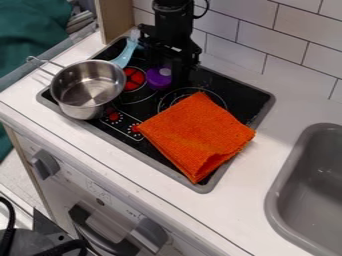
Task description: Move the violet thing to the top right of the stove
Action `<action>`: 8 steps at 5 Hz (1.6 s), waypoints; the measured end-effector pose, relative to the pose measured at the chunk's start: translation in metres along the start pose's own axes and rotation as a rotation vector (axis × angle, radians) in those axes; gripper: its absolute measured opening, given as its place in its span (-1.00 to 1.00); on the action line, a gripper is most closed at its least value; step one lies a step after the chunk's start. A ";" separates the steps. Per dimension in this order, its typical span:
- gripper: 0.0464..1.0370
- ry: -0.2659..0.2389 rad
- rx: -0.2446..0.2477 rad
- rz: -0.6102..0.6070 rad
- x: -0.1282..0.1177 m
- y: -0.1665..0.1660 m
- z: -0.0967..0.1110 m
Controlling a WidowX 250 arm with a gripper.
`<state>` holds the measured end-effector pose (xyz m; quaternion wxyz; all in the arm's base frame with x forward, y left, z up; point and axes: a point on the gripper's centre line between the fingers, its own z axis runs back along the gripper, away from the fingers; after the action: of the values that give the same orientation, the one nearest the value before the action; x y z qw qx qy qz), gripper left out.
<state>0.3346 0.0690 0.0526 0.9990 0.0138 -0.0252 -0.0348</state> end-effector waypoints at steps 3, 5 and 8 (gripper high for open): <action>0.20 -0.092 0.014 -0.059 0.008 -0.075 0.054; 0.20 -0.018 0.012 -0.036 0.030 -0.109 0.030; 0.91 0.048 -0.002 -0.007 0.031 -0.103 0.010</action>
<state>0.3581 -0.0364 0.0608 0.9992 0.0138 -0.0011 -0.0381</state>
